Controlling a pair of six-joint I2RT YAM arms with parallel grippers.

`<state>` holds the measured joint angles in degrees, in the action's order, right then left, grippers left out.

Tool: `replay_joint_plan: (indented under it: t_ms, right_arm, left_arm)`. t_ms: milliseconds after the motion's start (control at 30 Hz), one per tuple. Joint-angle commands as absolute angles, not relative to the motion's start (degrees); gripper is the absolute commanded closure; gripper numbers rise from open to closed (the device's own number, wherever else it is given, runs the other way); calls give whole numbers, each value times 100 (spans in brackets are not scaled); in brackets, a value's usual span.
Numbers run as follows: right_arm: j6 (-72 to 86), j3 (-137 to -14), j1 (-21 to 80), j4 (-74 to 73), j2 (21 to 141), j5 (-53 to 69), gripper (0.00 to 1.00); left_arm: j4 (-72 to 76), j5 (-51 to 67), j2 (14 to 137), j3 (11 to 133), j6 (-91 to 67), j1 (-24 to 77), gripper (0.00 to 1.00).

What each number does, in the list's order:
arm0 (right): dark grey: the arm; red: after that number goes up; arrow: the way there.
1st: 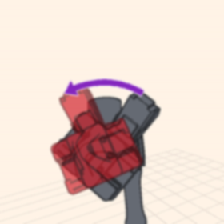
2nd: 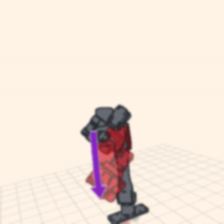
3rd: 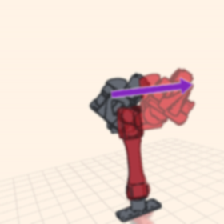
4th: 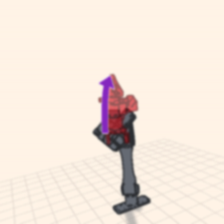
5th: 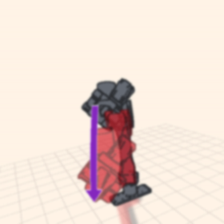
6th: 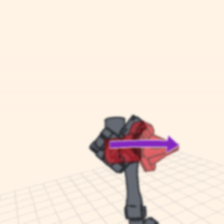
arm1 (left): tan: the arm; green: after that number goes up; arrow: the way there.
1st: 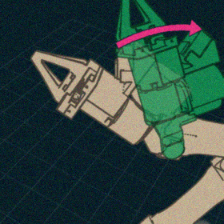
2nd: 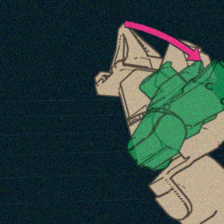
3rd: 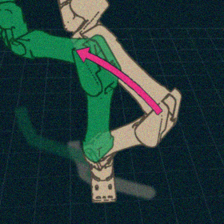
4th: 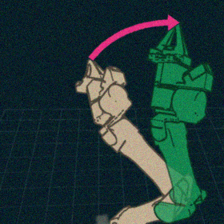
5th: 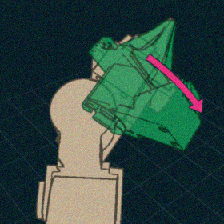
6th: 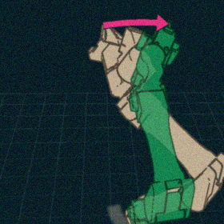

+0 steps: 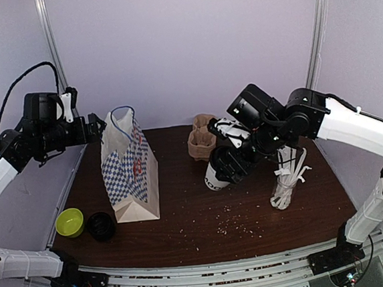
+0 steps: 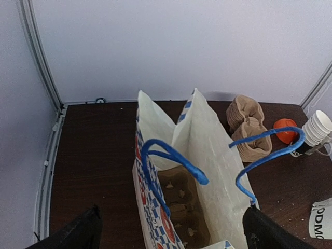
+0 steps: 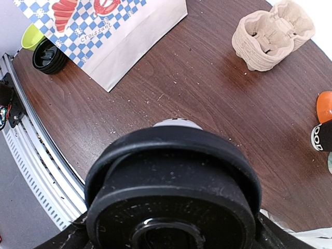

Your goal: Pack the takeout coffee

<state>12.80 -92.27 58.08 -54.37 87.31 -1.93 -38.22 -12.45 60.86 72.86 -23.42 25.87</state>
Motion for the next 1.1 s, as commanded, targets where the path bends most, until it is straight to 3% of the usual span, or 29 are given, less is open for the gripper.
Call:
replay_joint_plan:
  t_ms: [0, 233, 333, 533, 800, 1067]
  right_arm:
    - [1153, -9142, 5766, -5456, 8511, -259, 19]
    - [1113, -9223, 5751, -5500, 8448, -246, 19]
    - [1127, -9269, 5754, -5511, 8421, -259, 19]
    - [1125, -9418, 5750, -5571, 8395, -334, 19]
    - [1134, -9811, 5745, -5720, 8317, -524, 19]
    - [1114, -10123, 5742, -5796, 8184, -1012, 19]
  left_arm:
    - [-3893, -454, 6246, 7158, -2565, 2574, 3]
    - [-3849, -600, 6719, 7074, -2365, 2575, 10]
    - [-3819, -658, 6933, 7091, -2246, 2572, 19]
    - [-3793, -724, 7186, 7070, -2057, 2571, 47]
    - [-3519, -39, 7114, 7020, -1787, 2581, 100]
    - [-3274, -235, 6792, 6963, -1375, 3585, 100]
